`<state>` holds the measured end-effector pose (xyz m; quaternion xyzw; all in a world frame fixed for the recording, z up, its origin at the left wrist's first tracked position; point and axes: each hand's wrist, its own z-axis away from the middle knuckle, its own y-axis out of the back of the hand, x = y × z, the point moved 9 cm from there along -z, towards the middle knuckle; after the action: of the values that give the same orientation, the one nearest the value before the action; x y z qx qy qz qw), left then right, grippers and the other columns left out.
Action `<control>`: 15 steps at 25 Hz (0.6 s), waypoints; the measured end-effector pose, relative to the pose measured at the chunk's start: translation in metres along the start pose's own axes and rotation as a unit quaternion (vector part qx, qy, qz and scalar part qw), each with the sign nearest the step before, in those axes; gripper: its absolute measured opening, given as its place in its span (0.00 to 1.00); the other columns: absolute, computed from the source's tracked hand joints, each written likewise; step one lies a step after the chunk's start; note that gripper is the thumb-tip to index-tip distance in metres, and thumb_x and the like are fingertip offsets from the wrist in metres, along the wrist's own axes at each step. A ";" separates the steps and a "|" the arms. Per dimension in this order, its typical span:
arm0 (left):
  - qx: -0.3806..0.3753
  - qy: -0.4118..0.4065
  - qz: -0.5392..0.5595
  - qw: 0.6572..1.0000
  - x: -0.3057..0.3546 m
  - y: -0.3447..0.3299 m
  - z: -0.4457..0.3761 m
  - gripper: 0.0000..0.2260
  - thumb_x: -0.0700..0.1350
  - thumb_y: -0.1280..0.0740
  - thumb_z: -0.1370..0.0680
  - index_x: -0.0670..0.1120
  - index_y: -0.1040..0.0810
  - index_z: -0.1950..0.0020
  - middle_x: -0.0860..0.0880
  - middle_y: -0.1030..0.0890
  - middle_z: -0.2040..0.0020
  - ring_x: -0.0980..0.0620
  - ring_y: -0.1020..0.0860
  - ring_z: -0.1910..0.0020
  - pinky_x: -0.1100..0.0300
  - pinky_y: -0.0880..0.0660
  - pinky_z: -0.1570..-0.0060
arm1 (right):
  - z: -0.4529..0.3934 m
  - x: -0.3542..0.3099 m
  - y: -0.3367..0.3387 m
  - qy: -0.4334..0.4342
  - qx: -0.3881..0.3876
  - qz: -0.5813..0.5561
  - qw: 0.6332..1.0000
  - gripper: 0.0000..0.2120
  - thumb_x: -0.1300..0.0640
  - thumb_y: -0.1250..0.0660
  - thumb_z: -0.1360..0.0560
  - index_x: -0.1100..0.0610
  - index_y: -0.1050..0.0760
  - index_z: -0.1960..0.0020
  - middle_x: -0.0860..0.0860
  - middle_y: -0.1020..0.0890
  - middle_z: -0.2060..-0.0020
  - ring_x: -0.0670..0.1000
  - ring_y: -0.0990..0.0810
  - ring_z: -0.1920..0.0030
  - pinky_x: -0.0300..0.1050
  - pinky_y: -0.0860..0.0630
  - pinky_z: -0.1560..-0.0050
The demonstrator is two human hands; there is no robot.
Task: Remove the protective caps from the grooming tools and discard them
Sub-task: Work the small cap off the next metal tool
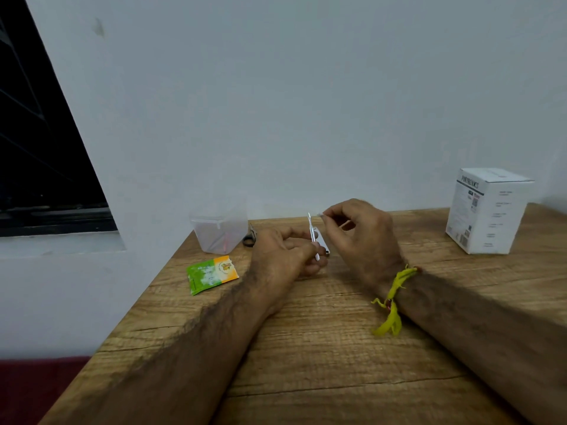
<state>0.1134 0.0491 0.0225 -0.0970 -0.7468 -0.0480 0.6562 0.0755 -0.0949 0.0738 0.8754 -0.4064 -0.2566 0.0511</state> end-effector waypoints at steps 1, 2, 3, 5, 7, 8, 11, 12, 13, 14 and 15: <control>-0.012 -0.005 -0.019 1.000 0.000 -0.001 0.000 0.07 0.32 0.28 0.25 0.37 0.19 0.47 0.40 0.14 0.59 0.44 0.14 0.60 0.58 0.17 0.63 | 0.001 -0.004 -0.004 0.024 -0.018 0.015 0.999 0.01 0.61 0.28 0.25 0.58 0.18 0.56 0.49 0.18 0.61 0.49 0.19 0.60 0.49 0.20 0.57; -0.020 -0.007 -0.032 0.999 0.000 -0.002 -0.001 0.08 0.33 0.28 0.25 0.38 0.19 0.46 0.41 0.13 0.59 0.44 0.14 0.60 0.58 0.17 0.63 | 0.001 -0.006 -0.006 0.039 -0.026 0.026 0.999 0.02 0.61 0.28 0.25 0.58 0.19 0.56 0.49 0.18 0.61 0.50 0.20 0.60 0.51 0.21 0.57; -0.025 -0.009 -0.038 0.999 -0.001 -0.003 -0.002 0.09 0.33 0.27 0.25 0.39 0.19 0.46 0.41 0.13 0.59 0.44 0.14 0.61 0.58 0.18 0.63 | 0.001 -0.007 -0.006 0.050 -0.027 0.035 0.998 0.02 0.60 0.28 0.25 0.58 0.19 0.56 0.50 0.18 0.62 0.51 0.20 0.60 0.53 0.21 0.57; -0.032 -0.014 -0.037 0.999 -0.001 -0.004 -0.002 0.10 0.33 0.28 0.26 0.39 0.19 0.45 0.41 0.13 0.59 0.44 0.14 0.61 0.58 0.18 0.64 | 0.000 -0.007 -0.005 0.066 -0.024 0.048 0.996 0.02 0.61 0.29 0.25 0.59 0.19 0.56 0.50 0.19 0.62 0.51 0.20 0.60 0.54 0.21 0.57; -0.033 -0.020 -0.033 0.999 0.000 -0.005 -0.001 0.11 0.32 0.28 0.26 0.39 0.19 0.45 0.41 0.14 0.59 0.43 0.14 0.61 0.58 0.18 0.64 | 0.000 -0.008 -0.008 0.076 -0.033 0.062 0.995 0.04 0.59 0.31 0.25 0.58 0.20 0.56 0.50 0.19 0.61 0.52 0.20 0.60 0.55 0.21 0.57; -0.033 -0.023 -0.032 0.999 0.000 -0.005 -0.001 0.11 0.32 0.28 0.26 0.40 0.19 0.45 0.41 0.14 0.59 0.42 0.14 0.61 0.57 0.17 0.63 | 0.001 -0.008 -0.011 0.077 -0.045 0.072 0.993 0.06 0.57 0.33 0.24 0.58 0.20 0.56 0.50 0.19 0.61 0.52 0.20 0.59 0.55 0.21 0.57; -0.037 -0.029 -0.035 0.998 0.000 -0.004 -0.002 0.11 0.31 0.28 0.26 0.39 0.19 0.45 0.41 0.14 0.60 0.42 0.14 0.61 0.56 0.17 0.63 | 0.002 -0.010 -0.017 0.096 -0.069 0.097 0.988 0.07 0.56 0.36 0.24 0.58 0.20 0.55 0.51 0.19 0.60 0.53 0.20 0.59 0.54 0.21 0.57; -0.039 -0.030 -0.040 0.998 0.000 -0.004 -0.003 0.11 0.30 0.28 0.26 0.38 0.19 0.45 0.40 0.14 0.60 0.41 0.14 0.61 0.56 0.16 0.63 | 0.002 -0.011 -0.017 0.102 -0.068 0.102 0.987 0.06 0.58 0.35 0.24 0.59 0.20 0.55 0.51 0.19 0.60 0.54 0.20 0.59 0.54 0.21 0.57; -0.041 -0.031 -0.045 0.998 0.000 -0.005 -0.003 0.11 0.30 0.28 0.26 0.38 0.19 0.45 0.40 0.14 0.60 0.41 0.14 0.61 0.56 0.16 0.63 | 0.001 -0.012 -0.016 0.105 -0.064 0.106 0.987 0.06 0.59 0.35 0.24 0.59 0.21 0.55 0.52 0.19 0.59 0.54 0.20 0.59 0.53 0.21 0.57; -0.042 -0.032 -0.049 0.997 0.000 -0.005 -0.004 0.11 0.30 0.29 0.26 0.38 0.19 0.45 0.40 0.14 0.60 0.41 0.14 0.62 0.56 0.17 0.64 | 0.000 -0.013 -0.015 0.110 -0.061 0.112 0.986 0.06 0.60 0.35 0.23 0.59 0.21 0.55 0.52 0.19 0.59 0.55 0.20 0.59 0.53 0.21 0.57; -0.041 -0.033 -0.050 0.997 0.000 -0.005 -0.004 0.11 0.30 0.29 0.26 0.37 0.19 0.45 0.40 0.14 0.61 0.41 0.14 0.62 0.57 0.17 0.65 | -0.001 -0.015 -0.015 0.116 -0.060 0.121 0.984 0.07 0.59 0.36 0.23 0.60 0.21 0.54 0.53 0.19 0.59 0.55 0.20 0.58 0.53 0.21 0.57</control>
<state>0.1163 0.0432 0.0230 -0.0881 -0.7694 -0.1085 0.6232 0.0784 -0.0740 0.0756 0.8391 -0.4845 -0.1688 0.1809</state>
